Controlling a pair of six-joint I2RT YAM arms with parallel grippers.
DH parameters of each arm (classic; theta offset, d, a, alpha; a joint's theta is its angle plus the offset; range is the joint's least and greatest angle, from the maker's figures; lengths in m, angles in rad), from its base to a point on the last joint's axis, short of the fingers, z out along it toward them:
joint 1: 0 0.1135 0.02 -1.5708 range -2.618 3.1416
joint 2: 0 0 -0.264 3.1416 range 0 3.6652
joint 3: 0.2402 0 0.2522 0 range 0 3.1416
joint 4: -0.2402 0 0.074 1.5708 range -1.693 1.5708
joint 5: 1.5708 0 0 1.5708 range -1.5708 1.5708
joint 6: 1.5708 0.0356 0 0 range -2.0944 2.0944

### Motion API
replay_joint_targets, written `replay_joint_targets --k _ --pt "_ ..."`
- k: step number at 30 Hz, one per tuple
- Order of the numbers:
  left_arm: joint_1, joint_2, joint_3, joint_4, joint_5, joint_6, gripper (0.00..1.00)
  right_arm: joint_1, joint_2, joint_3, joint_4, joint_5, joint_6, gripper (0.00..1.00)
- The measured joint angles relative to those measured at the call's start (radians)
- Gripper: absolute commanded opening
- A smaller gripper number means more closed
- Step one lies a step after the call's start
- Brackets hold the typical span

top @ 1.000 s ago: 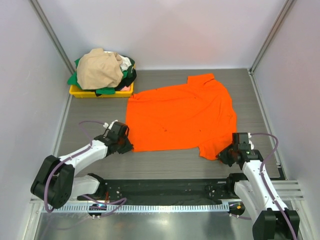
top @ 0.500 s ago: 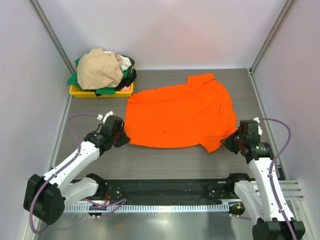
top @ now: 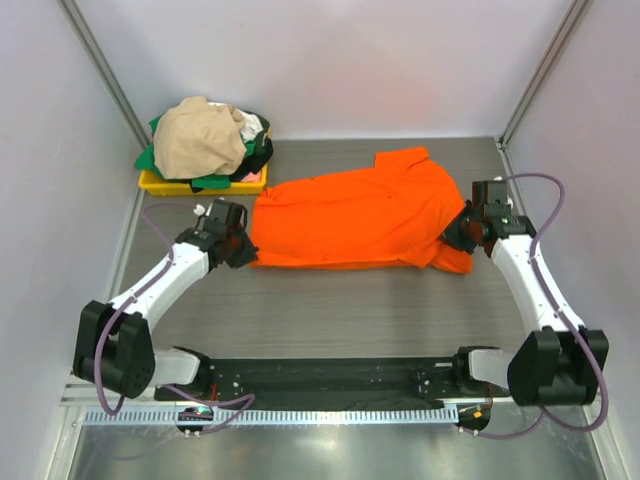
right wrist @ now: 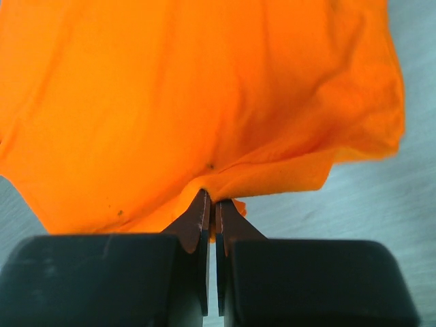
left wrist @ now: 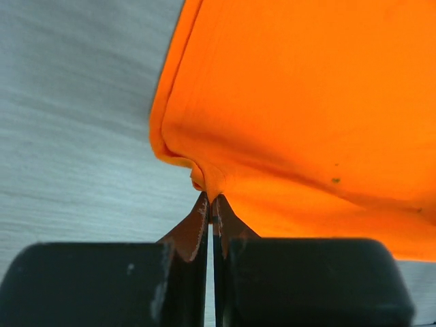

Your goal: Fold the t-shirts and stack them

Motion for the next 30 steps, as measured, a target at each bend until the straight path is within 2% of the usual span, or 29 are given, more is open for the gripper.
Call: replay_joint_targets --k 7,12,13,14,15,16,18,21,24,26,30 --pt "0.073 0.129 0.109 0.013 0.039 0.035 0.0 0.0 0.238 0.174 0.03 0.0 -0.055 0.01" --pt "0.125 0.293 0.211 0.012 0.081 0.058 0.0 0.0 0.411 0.322 0.032 0.004 -0.077 0.03" --pt "0.137 0.34 0.249 0.005 0.095 0.067 0.02 0.001 0.455 0.365 0.03 0.008 -0.084 0.16" --pt "0.148 0.383 0.285 0.001 0.107 0.073 0.1 0.002 0.497 0.41 0.019 0.016 -0.091 0.36" --pt "0.161 0.438 0.338 -0.008 0.126 0.082 0.3 0.002 0.554 0.481 0.005 0.029 -0.1 0.6" --pt "0.173 0.497 0.402 -0.026 0.145 0.094 0.38 0.003 0.612 0.553 0.002 0.048 -0.112 0.81" --pt "0.191 0.58 0.5 -0.048 0.166 0.111 0.52 0.003 0.716 0.697 -0.04 0.089 -0.142 0.86" --pt "0.204 0.605 0.554 -0.073 0.176 0.129 0.61 0.004 0.84 0.882 -0.071 0.161 -0.178 0.87" --pt "0.205 0.518 0.494 -0.081 0.17 0.132 0.62 0.003 0.807 0.826 -0.06 0.198 -0.198 0.88" --pt "0.204 0.431 0.424 -0.081 0.169 0.13 0.63 0.002 0.71 0.674 -0.037 0.198 -0.204 0.87" --pt "0.204 0.223 0.224 -0.05 0.171 0.12 0.64 -0.017 0.476 0.342 0.022 0.144 -0.202 0.8"
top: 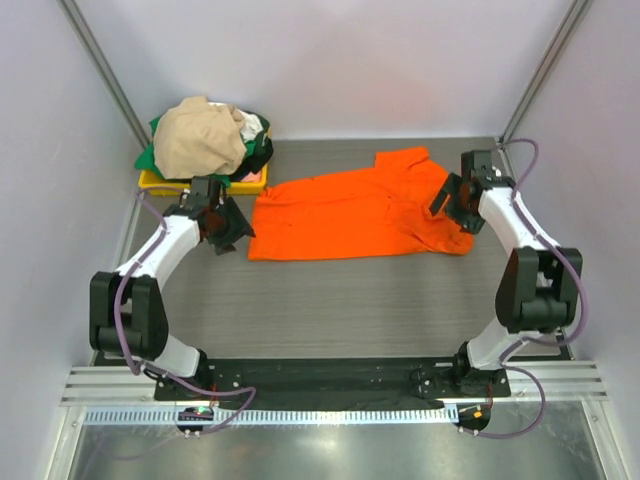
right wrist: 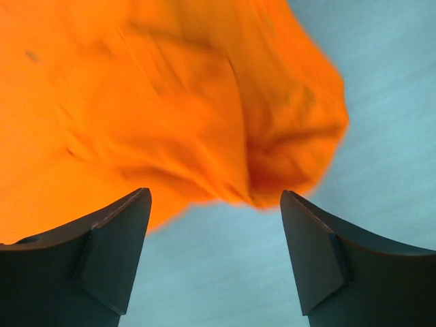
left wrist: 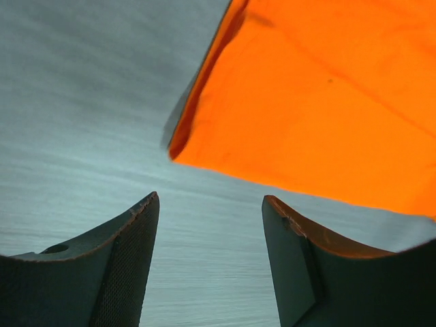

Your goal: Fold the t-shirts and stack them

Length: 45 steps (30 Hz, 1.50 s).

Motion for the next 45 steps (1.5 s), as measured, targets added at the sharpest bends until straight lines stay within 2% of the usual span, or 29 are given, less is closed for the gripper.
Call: replay_joint_targets --k 4,8,16,20,23,24,26,27,29,32,37,39,40,41,44,45 --pt "0.0 -0.063 -0.142 0.05 0.006 -0.018 0.64 -0.058 -0.154 -0.246 0.067 -0.077 0.006 0.76" --pt "0.0 -0.05 -0.227 0.094 0.019 -0.029 0.63 -0.142 -0.176 -0.371 0.117 -0.127 0.007 0.75" --pt "0.0 -0.037 -0.245 0.163 0.026 -0.036 0.62 -0.193 -0.163 -0.384 0.208 -0.211 0.006 0.73" --pt "0.0 -0.031 -0.245 0.179 0.025 -0.035 0.62 -0.193 -0.129 -0.379 0.255 -0.268 0.006 0.67" --pt "0.0 -0.014 -0.245 0.197 0.025 -0.035 0.6 -0.193 -0.104 -0.379 0.276 -0.298 0.005 0.57" --pt "0.0 -0.005 -0.245 0.201 0.025 -0.035 0.59 -0.193 -0.097 -0.379 0.283 -0.306 0.006 0.45" --pt "-0.002 0.012 -0.245 0.206 0.025 -0.035 0.57 -0.193 -0.08 -0.379 0.294 -0.321 0.003 0.3" --pt "-0.002 0.019 -0.246 0.21 0.026 -0.035 0.56 -0.193 -0.075 -0.379 0.299 -0.325 0.005 0.18" --pt "-0.004 0.025 -0.248 0.215 0.025 -0.035 0.54 -0.193 -0.069 -0.379 0.304 -0.33 0.007 0.09" --pt "-0.006 0.027 -0.248 0.221 0.025 -0.031 0.48 -0.193 -0.069 -0.37 0.304 -0.324 0.01 0.03" --pt "-0.007 0.039 -0.248 0.23 0.025 -0.024 0.47 -0.227 -0.031 -0.27 0.283 -0.29 0.024 0.02" --pt "-0.007 0.045 -0.248 0.228 0.021 -0.022 0.47 -0.267 -0.003 -0.226 0.283 -0.279 0.041 0.12" --pt "-0.007 0.046 -0.248 0.228 0.021 -0.021 0.47 -0.286 0.013 -0.206 0.282 -0.278 0.052 0.27" --pt "-0.007 0.046 -0.248 0.227 0.019 -0.02 0.47 -0.304 0.034 -0.185 0.28 -0.275 0.061 0.6" --pt "-0.007 0.046 -0.247 0.224 0.017 -0.019 0.5 -0.344 0.111 -0.132 0.277 -0.264 0.081 0.83" --pt "-0.007 0.046 -0.247 0.222 0.016 -0.019 0.51 -0.352 0.131 -0.123 0.275 -0.262 0.085 0.85"
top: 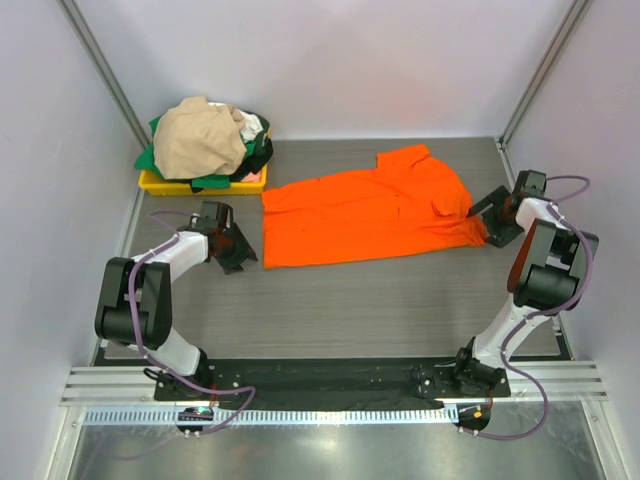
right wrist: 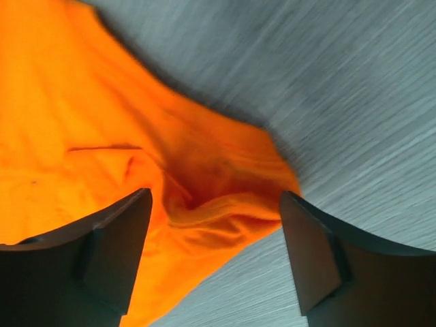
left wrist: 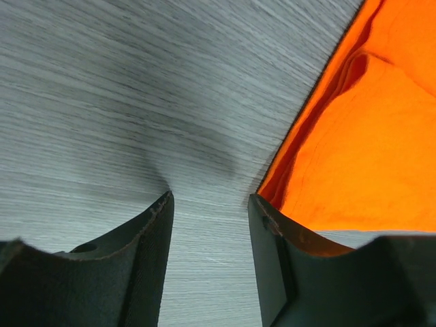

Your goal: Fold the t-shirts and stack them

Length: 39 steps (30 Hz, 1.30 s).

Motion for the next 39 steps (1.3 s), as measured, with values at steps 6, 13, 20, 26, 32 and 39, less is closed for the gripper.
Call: replay_joint_targets --k 6,13,20,26,32,39 --pt "-0.003 -0.03 -0.005 -0.007 -0.005 0.0 0.62 -0.001 -0.021 -0.032 -0.02 0.019 0.0 0.91" --pt "-0.053 -0.106 -0.057 0.014 -0.004 -0.009 0.66 -0.092 -0.237 -0.244 0.045 -0.006 0.016 0.89" --pt "-0.08 -0.091 -0.08 0.064 0.006 -0.03 0.67 -0.138 -0.307 -0.364 0.153 -0.076 0.042 0.78" --pt "-0.092 -0.04 -0.078 0.163 0.03 -0.056 0.67 -0.122 -0.238 -0.379 0.223 -0.134 0.05 0.66" --pt "-0.124 0.011 -0.06 0.255 0.048 -0.083 0.65 -0.101 -0.165 -0.373 0.28 -0.152 0.063 0.52" --pt "-0.151 0.073 -0.046 0.299 0.051 -0.094 0.03 -0.089 -0.101 -0.351 0.34 -0.158 0.063 0.16"
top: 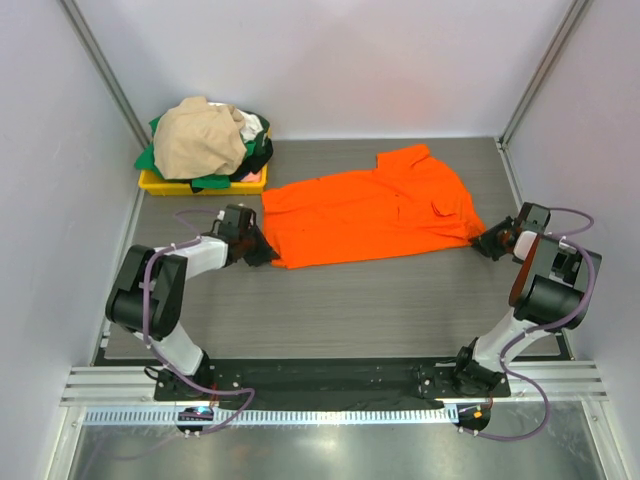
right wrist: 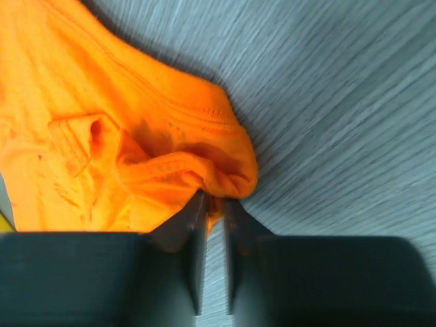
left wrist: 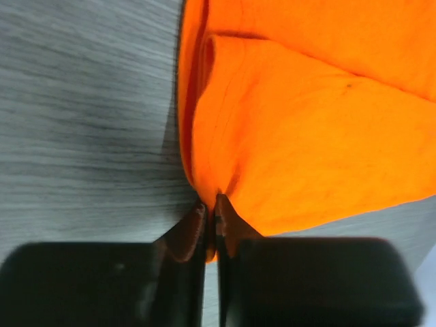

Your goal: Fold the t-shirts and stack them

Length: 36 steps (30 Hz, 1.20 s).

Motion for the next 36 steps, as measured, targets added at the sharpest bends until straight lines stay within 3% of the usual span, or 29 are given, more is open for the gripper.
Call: replay_joint_targets --k 1,2,9,20,24,26,27,29,30,31,33,36 --pt "-0.001 0.008 0.0 0.002 0.009 -0.005 0.0 0.0 0.005 0.0 0.004 -0.003 0.0 0.03" --pt "-0.001 0.01 0.003 0.0 0.01 0.0 0.0 0.001 0.008 0.0 0.006 -0.004 0.0 0.01" --pt "0.011 -0.068 0.03 -0.17 -0.052 0.016 0.0 0.011 -0.072 -0.016 -0.078 0.008 0.013 0.01" --pt "0.276 -0.446 -0.015 -0.424 -0.013 0.068 0.0 0.019 -0.557 -0.15 -0.354 0.016 0.035 0.01" --pt "0.317 -0.563 -0.068 -0.527 0.0 0.064 0.0 0.018 -0.706 -0.259 -0.451 0.006 0.042 0.02" --pt "0.32 -0.638 -0.087 -0.581 0.006 0.058 0.01 0.016 -0.769 -0.279 -0.518 0.006 0.039 0.07" --pt "0.321 -0.676 -0.092 -0.607 0.007 0.055 0.02 0.016 -0.791 -0.28 -0.543 0.006 0.037 0.22" --pt "0.321 -0.749 -0.095 -0.656 0.006 0.044 0.06 0.016 -0.833 -0.28 -0.582 0.005 0.033 0.4" --pt "0.321 -0.781 -0.095 -0.677 0.005 0.04 0.11 0.015 -0.856 -0.28 -0.602 0.002 0.031 0.63" --pt "0.322 -0.82 -0.095 -0.703 0.003 0.034 0.35 0.014 -0.884 -0.28 -0.628 -0.003 0.031 0.7" --pt "0.322 -0.888 -0.093 -0.753 -0.005 0.027 0.69 0.012 -0.934 -0.28 -0.668 -0.025 0.029 0.81" --pt "0.322 -0.987 -0.071 -0.852 -0.028 0.007 0.8 0.012 -0.994 -0.267 -0.745 -0.043 0.03 0.84"
